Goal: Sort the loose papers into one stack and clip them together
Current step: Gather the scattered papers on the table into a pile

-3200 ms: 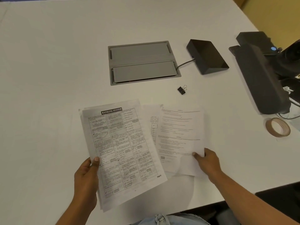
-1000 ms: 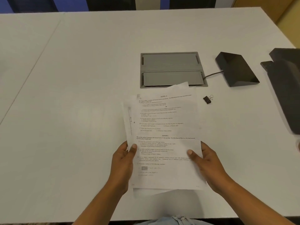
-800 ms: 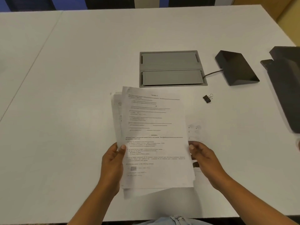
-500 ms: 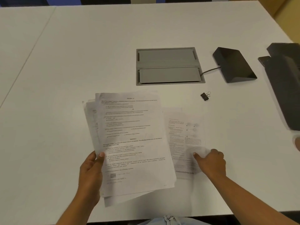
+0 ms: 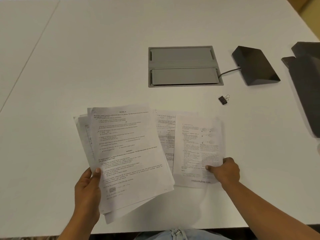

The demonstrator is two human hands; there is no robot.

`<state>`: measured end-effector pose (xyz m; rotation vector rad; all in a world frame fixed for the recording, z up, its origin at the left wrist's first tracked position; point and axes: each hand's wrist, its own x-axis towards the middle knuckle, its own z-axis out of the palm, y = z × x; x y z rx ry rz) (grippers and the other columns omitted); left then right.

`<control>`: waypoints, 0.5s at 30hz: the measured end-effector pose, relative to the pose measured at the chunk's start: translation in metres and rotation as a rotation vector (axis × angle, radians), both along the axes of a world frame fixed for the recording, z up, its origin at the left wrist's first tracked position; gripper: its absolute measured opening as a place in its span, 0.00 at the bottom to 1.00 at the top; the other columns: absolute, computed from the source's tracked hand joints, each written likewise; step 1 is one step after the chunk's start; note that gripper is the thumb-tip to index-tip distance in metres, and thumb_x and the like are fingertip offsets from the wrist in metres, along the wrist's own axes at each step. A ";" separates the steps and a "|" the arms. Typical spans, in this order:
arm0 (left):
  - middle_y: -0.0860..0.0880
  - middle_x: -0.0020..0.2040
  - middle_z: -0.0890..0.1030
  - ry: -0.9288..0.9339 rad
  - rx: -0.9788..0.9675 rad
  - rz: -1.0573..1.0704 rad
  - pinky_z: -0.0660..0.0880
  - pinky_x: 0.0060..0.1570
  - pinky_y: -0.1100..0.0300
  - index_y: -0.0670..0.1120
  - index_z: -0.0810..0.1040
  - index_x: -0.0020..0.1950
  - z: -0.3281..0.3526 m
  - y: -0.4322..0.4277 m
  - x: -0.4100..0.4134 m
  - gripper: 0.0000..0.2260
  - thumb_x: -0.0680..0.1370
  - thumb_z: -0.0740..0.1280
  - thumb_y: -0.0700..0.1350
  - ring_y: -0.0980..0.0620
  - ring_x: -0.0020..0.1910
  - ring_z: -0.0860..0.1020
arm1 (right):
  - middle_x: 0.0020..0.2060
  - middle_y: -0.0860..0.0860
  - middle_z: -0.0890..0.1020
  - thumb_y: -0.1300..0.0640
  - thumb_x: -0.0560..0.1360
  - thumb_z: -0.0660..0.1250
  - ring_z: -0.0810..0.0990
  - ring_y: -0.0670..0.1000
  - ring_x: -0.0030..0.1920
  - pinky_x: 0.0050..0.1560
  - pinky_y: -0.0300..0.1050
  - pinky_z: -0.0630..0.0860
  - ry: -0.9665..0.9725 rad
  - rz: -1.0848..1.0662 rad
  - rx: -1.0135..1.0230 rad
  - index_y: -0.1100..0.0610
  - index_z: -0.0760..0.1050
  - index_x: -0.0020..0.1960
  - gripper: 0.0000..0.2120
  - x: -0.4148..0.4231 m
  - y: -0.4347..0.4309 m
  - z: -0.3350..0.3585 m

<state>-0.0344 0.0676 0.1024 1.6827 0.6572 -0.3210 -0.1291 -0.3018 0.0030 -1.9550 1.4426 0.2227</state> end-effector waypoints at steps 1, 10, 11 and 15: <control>0.48 0.53 0.85 0.002 -0.003 0.005 0.78 0.49 0.44 0.50 0.79 0.59 0.000 0.000 0.000 0.10 0.84 0.60 0.47 0.41 0.49 0.82 | 0.49 0.57 0.84 0.52 0.61 0.82 0.83 0.60 0.48 0.40 0.47 0.78 -0.026 -0.010 -0.011 0.61 0.76 0.54 0.28 0.000 0.000 0.000; 0.47 0.54 0.84 0.011 0.003 0.007 0.78 0.48 0.44 0.49 0.79 0.61 -0.002 0.001 0.003 0.11 0.84 0.60 0.47 0.41 0.48 0.82 | 0.33 0.52 0.81 0.55 0.73 0.74 0.78 0.53 0.34 0.34 0.44 0.73 -0.179 0.027 0.028 0.58 0.76 0.36 0.11 -0.021 -0.011 0.003; 0.47 0.54 0.84 0.010 0.003 0.006 0.78 0.48 0.44 0.49 0.79 0.62 -0.002 0.000 0.003 0.11 0.84 0.60 0.47 0.41 0.48 0.82 | 0.35 0.52 0.82 0.55 0.74 0.73 0.79 0.54 0.36 0.37 0.44 0.75 -0.201 0.022 0.045 0.58 0.79 0.39 0.08 -0.023 -0.013 0.004; 0.46 0.55 0.84 0.008 -0.005 -0.005 0.78 0.48 0.45 0.48 0.79 0.62 -0.002 -0.002 0.003 0.11 0.84 0.60 0.47 0.41 0.48 0.82 | 0.43 0.54 0.84 0.57 0.75 0.72 0.82 0.56 0.43 0.40 0.43 0.75 -0.313 -0.016 0.137 0.59 0.81 0.47 0.05 -0.032 -0.024 0.009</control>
